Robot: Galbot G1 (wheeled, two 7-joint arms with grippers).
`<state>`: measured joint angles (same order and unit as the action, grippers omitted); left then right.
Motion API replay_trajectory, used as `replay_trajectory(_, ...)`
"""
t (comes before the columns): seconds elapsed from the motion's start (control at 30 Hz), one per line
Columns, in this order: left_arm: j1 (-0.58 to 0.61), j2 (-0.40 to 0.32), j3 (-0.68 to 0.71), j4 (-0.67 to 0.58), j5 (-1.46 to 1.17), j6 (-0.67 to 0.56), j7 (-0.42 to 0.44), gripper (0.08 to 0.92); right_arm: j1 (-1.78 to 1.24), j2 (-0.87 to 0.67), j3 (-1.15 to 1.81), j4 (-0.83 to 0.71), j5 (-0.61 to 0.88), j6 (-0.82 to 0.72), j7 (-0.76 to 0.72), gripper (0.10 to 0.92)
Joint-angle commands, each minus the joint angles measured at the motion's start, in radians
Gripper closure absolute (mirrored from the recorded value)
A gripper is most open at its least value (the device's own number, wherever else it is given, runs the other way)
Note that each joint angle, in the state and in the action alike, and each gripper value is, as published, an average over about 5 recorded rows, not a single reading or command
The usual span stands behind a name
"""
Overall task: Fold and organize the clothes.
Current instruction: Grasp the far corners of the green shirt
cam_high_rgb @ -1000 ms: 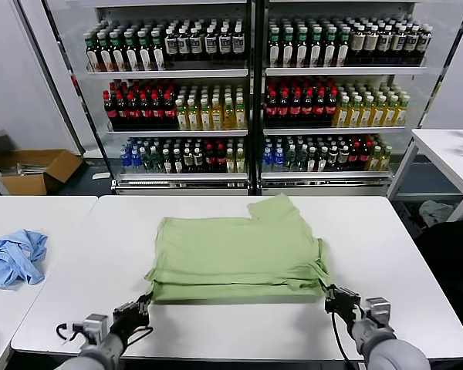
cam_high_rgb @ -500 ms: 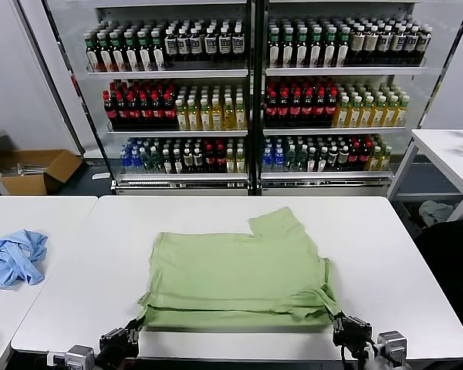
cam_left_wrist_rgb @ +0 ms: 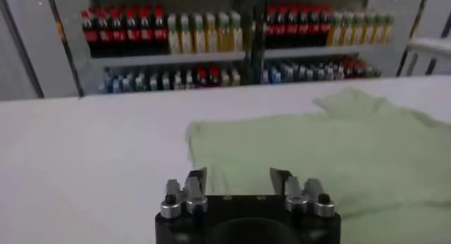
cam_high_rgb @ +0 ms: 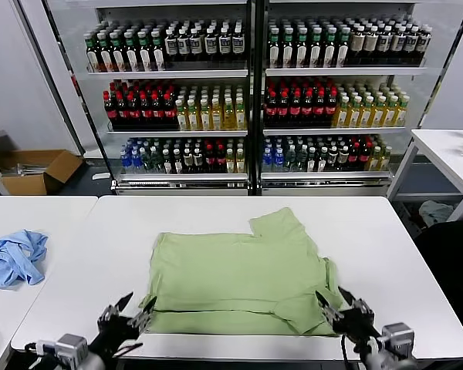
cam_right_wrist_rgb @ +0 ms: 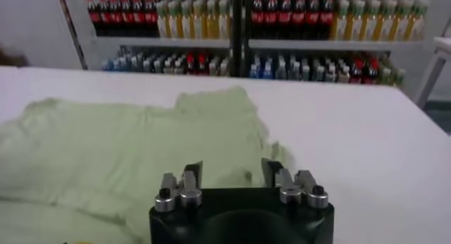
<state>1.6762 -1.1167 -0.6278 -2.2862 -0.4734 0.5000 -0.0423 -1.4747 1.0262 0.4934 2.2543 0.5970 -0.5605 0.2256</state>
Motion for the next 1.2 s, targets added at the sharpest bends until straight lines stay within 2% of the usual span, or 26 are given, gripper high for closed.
replay_trajectory(0.03, -0.488, 0.049, 0.075, 0.411, -0.113, -0.028, 0.061, 0.309, 0.532, 0.044, -0.232, -0.360, 0.030, -0.018, 0.025, 0.245)
replay_trajectory(0.13, -0.579, 0.070, 0.099, 0.512, -0.117, -0.015, 0.094, 0.228, 0.687, 0.083, -0.304, -0.529, 0.031, -0.017, 0.016, 0.209)
replay_trajectory(0.23, -0.656, 0.086, 0.130, 0.610, -0.116, -0.014, 0.117, 0.186, 0.793, 0.124, -0.356, -0.671, 0.031, -0.017, 0.006, 0.203)
replay_trajectory(0.47, -0.799, 0.107, 0.222, 0.818, -0.086, -0.019, 0.176, 0.177, 0.974, 0.217, -0.418, -0.927, 0.012, 0.006, -0.013, 0.202)
replay_trajectory(0.63, -0.855, 0.106, 0.251, 0.893, -0.045, -0.023, 0.270, 0.177, 1.031, 0.265, -0.429, -1.091, -0.031, 0.056, -0.020, 0.203)
replay_trajectory(0.87, -0.928, 0.086, 0.306, 0.985, -0.023, 0.011, 0.323, 0.177, 1.050, 0.289, -0.422, -1.213, -0.061, 0.104, -0.039, 0.203)
replay_trajectory(1.2, -0.962, 0.050, 0.323, 1.057, 0.021, 0.014, 0.344, 0.177, 1.074, 0.319, -0.415, -1.307, -0.068, 0.133, -0.057, 0.203)
